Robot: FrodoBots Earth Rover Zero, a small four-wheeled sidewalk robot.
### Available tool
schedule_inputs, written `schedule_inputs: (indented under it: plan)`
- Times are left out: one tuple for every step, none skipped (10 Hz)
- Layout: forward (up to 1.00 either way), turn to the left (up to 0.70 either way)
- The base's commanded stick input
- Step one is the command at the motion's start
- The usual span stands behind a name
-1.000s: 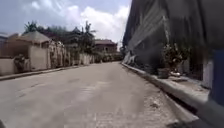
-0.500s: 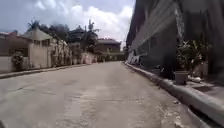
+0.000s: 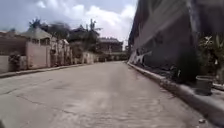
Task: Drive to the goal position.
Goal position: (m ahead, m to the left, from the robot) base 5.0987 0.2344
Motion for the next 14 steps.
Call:
schedule_inputs:
  plan:
    - [1.0, 0.0]
    - [1.0, 0.0]
    - [1.0, 0.0]
    - [1.0, 0.0]
    - [1.0, 0.0]
    - [1.0, 0.0]
    - [1.0, -0.02]
    - [1.0, -0.1]
    - [1.0, -0.19]
    - [1.0, -0.28]
    - [1.0, -0.37]
    - [1.0, -0.29]
    - [1.0, -0.19]
    - [1.0, 0.0]
